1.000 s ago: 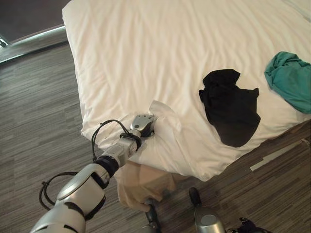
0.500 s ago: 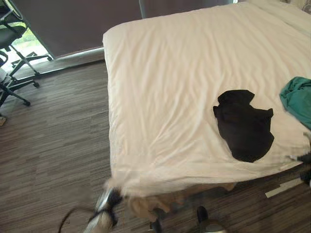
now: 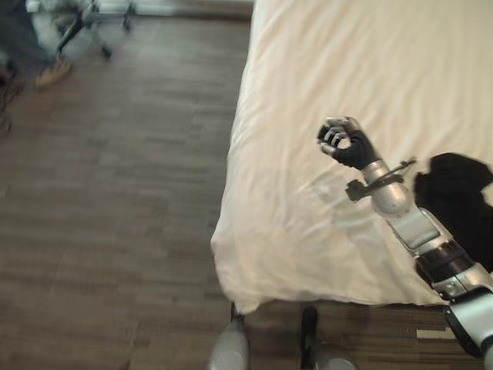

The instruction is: Tidy up the quilt and then pick up the clothes from the bed and put them into the laundry hamper.

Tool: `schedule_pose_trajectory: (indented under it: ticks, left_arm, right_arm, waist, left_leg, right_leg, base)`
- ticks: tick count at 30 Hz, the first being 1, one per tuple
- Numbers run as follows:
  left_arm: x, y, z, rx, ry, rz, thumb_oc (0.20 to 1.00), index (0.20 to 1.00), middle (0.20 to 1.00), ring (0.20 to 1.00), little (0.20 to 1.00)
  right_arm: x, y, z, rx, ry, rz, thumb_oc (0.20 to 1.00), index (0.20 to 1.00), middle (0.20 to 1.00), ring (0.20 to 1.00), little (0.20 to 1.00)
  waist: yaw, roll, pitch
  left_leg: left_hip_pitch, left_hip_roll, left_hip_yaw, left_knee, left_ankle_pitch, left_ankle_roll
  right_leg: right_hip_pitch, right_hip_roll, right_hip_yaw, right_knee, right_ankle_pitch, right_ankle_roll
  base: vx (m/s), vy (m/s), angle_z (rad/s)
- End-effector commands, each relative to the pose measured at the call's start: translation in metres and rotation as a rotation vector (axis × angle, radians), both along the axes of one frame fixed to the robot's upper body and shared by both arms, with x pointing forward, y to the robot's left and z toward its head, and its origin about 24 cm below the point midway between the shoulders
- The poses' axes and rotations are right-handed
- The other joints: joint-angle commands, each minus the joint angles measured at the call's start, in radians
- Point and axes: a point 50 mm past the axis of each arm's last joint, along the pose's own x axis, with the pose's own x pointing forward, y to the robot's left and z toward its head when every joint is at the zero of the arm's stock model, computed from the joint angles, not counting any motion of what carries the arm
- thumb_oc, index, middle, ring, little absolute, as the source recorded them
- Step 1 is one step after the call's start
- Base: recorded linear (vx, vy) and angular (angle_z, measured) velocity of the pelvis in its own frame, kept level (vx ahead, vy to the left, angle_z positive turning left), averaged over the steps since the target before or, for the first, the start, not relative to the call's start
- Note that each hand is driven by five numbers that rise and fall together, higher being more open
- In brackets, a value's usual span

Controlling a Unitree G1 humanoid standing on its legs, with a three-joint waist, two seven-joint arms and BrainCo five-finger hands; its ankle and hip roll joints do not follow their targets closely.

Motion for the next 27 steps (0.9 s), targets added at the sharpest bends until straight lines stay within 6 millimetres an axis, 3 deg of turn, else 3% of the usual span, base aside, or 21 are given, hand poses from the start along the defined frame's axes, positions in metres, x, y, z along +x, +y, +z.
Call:
schedule_pose_trajectory:
  ticks: [1,2,3,4,7,11,12,14,15,16,17,19,21,22,23,25,26,27]
  left_arm:
    - [0.043,0.019,0.016,0.072,-0.195,0.095,1.000,1.000,1.000,1.000,1.000]
    - [0.087,-0.003,0.024,0.009,-0.354,0.026,1.000,1.000,1.000,1.000,1.000]
    - [0.087,-0.003,0.025,0.010,-0.354,0.026,1.000,1.000,1.000,1.000,1.000]
    - [0.109,-0.018,0.032,-0.037,-0.436,-0.036,1.000,1.000,1.000,1.000,1.000]
    - [0.148,-0.050,0.052,-0.147,-0.601,-0.127,1.000,1.000,1.000,1.000,1.000]
    - [0.170,-0.084,0.060,-0.247,-0.676,-0.168,1.000,1.000,1.000,1.000,1.000]
    - [0.165,-0.092,0.052,-0.265,-0.638,-0.162,1.000,1.000,1.000,1.000,1.000]
    - [0.165,-0.093,0.052,-0.267,-0.637,-0.161,1.000,1.000,1.000,1.000,1.000]
    - [0.160,-0.095,0.046,-0.275,-0.607,-0.135,1.000,1.000,1.000,1.000,1.000]
    - [0.145,-0.095,0.031,-0.258,-0.519,-0.104,1.000,1.000,1.000,1.000,1.000]
    - [0.145,-0.096,0.031,-0.260,-0.518,-0.104,1.000,1.000,1.000,1.000,1.000]
    - [0.138,-0.096,0.025,-0.243,-0.474,-0.107,1.000,1.000,1.000,1.000,1.000]
    - [0.132,-0.093,0.021,-0.232,-0.441,-0.094,1.000,1.000,1.000,1.000,1.000]
    - [0.130,-0.091,0.020,-0.225,-0.429,-0.088,1.000,1.000,1.000,1.000,1.000]
    - [0.128,-0.075,0.021,-0.192,-0.421,-0.055,1.000,1.000,1.000,1.000,1.000]
    - [0.128,-0.075,0.021,-0.192,-0.421,-0.056,1.000,1.000,1.000,1.000,1.000]
    - [0.120,-0.062,0.020,-0.178,-0.420,0.014,1.000,1.000,1.000,1.000,1.000]
    - [0.114,-0.059,0.018,-0.174,-0.403,0.032,1.000,1.000,1.000,1.000,1.000]
  right_arm:
    - [-0.002,0.017,0.011,0.083,0.010,0.115,0.200,0.200,0.200,0.200,0.200]
    - [-0.005,0.036,-0.016,0.106,0.133,0.180,0.200,0.200,0.200,0.200,0.200]
    - [-0.005,0.037,-0.016,0.106,0.133,0.181,0.200,0.200,0.200,0.200,0.200]
    - [-0.007,0.044,-0.034,0.094,0.205,0.203,0.200,0.200,0.200,0.200,0.200]
    - [-0.018,0.049,-0.083,0.037,0.369,0.208,0.200,0.200,0.200,0.200,0.200]
    - [-0.048,0.048,-0.155,-0.005,0.639,0.223,0.200,0.200,0.200,0.200,0.200]
    - [-0.067,0.046,-0.183,-0.002,0.778,0.254,0.200,0.200,0.200,0.200,0.200]
    - [-0.067,0.045,-0.183,-0.003,0.780,0.254,0.200,0.200,0.200,0.200,0.200]
    - [-0.077,0.041,-0.193,0.006,0.839,0.265,0.200,0.200,0.200,0.200,0.200]
    - [-0.092,0.028,-0.200,0.061,0.891,0.280,0.200,0.200,0.200,0.200,0.200]
    - [-0.092,0.027,-0.200,0.060,0.893,0.278,0.200,0.200,0.200,0.200,0.200]
    - [-0.088,0.018,-0.180,0.146,0.813,0.274,0.200,0.200,0.200,0.200,0.200]
    - [-0.083,0.007,-0.161,0.221,0.724,0.241,0.200,0.200,0.200,0.200,0.200]
    - [-0.077,0.003,-0.146,0.266,0.653,0.226,0.200,0.200,0.200,0.200,0.200]
    - [-0.078,-0.003,-0.124,0.348,0.571,0.249,0.200,0.200,0.200,0.200,0.200]
    - [-0.079,-0.003,-0.124,0.348,0.572,0.249,0.200,0.200,0.200,0.200,0.200]
    - [-0.074,-0.014,-0.114,0.404,0.521,0.200,0.200,0.200,0.200,0.200,0.200]
    - [-0.074,-0.018,-0.114,0.408,0.503,0.165,0.200,0.200,0.200,0.200,0.200]
  waist:
    - [0.016,0.014,0.086]
    - [0.021,0.024,0.120]
    - [0.020,0.024,0.116]
    - [0.020,0.028,0.130]
    - [0.017,0.028,0.148]
    - [0.003,0.010,0.154]
    - [-0.007,-0.002,0.149]
    - [-0.006,-0.001,0.151]
    - [-0.013,-0.008,0.144]
    - [-0.049,-0.025,0.104]
    - [-0.048,-0.025,0.105]
    - [-0.075,-0.032,0.080]
    - [-0.089,-0.029,0.069]
    - [-0.095,-0.025,0.068]
    - [-0.106,-0.015,0.064]
    - [-0.105,-0.014,0.061]
    - [-0.101,-0.001,0.058]
    - [-0.098,-0.003,0.053]
  left_leg:
    - [-0.021,0.083,-0.018,0.167,-0.109,-0.044]
    - [-0.075,0.081,-0.029,0.201,-0.106,-0.051]
    - [-0.083,0.080,-0.030,0.207,-0.108,-0.051]
    - [-0.114,0.078,-0.034,0.233,-0.113,-0.053]
    - [-0.170,0.063,-0.047,0.280,-0.125,-0.050]
    - [-0.164,0.044,-0.044,0.317,-0.162,-0.038]
    - [-0.141,0.038,-0.032,0.313,-0.180,-0.033]
    - [-0.136,0.038,-0.031,0.311,-0.180,-0.033]
    - [-0.118,0.033,-0.022,0.300,-0.186,-0.029]
    - [-0.056,0.007,0.010,0.252,-0.191,-0.015]
    - [-0.050,0.006,0.011,0.247,-0.189,-0.014]
    - [-0.007,-0.008,0.040,0.200,-0.181,-0.001]
    - [0.014,0.004,0.067,0.176,-0.171,0.011]
    - [0.024,0.015,0.091,0.178,-0.172,0.019]
    - [0.019,0.029,0.139,0.195,-0.168,0.028]
    - [0.015,0.029,0.139,0.193,-0.164,0.028]
    - [0.018,0.032,0.192,0.206,-0.166,0.036]
    - [0.023,0.026,0.215,0.214,-0.170,0.036]
  right_leg:
    - [-0.107,-0.083,0.008,0.203,-0.134,0.059]
    - [-0.156,-0.095,0.002,0.249,-0.141,0.059]
    - [-0.163,-0.096,0.002,0.254,-0.144,0.059]
    - [-0.194,-0.104,0.003,0.285,-0.152,0.060]
    - [-0.242,-0.121,0.005,0.325,-0.158,0.063]
    - [-0.233,-0.134,0.014,0.327,-0.154,0.070]
    - [-0.214,-0.140,0.019,0.310,-0.147,0.073]
    - [-0.209,-0.140,0.020,0.307,-0.146,0.074]
    - [-0.192,-0.143,0.023,0.294,-0.138,0.077]
    - [-0.148,-0.153,0.034,0.234,-0.105,0.093]
    - [-0.143,-0.153,0.034,0.229,-0.103,0.094]
    - [-0.131,-0.157,0.055,0.198,-0.068,0.108]
    - [-0.148,-0.142,0.066,0.222,-0.078,0.107]
    - [-0.153,-0.129,0.055,0.278,-0.094,0.104]
    - [-0.151,-0.109,0.001,0.375,-0.129,0.095]
    - [-0.155,-0.109,0.001,0.373,-0.124,0.094]
    - [-0.153,-0.099,-0.072,0.432,-0.162,0.074]
    - [-0.124,-0.086,-0.082,0.386,-0.180,0.057]
  base:
    - [-0.22,0.022,0.61]
    - [-0.11,0.014,0.44]
    - [-0.16,0.019,0.35]
    - [-0.08,0.019,0.24]
    - [-0.10,0.033,0.09]
    - [-0.03,0.059,-0.09]
    - [0.00,0.085,-0.21]
    - [0.01,0.057,-0.16]
    - [0.11,0.177,-0.21]
    - [0.11,0.179,-0.19]
    - [0.12,0.184,-0.21]
    - [0.04,0.126,-0.23]
    - [-0.03,0.110,-0.48]
    - [-0.14,0.146,-0.40]
    - [-0.13,0.119,-0.48]
    - [-0.08,0.093,-0.78]
    - [-0.08,0.070,-1.02]
    - [-0.15,0.077,-1.42]
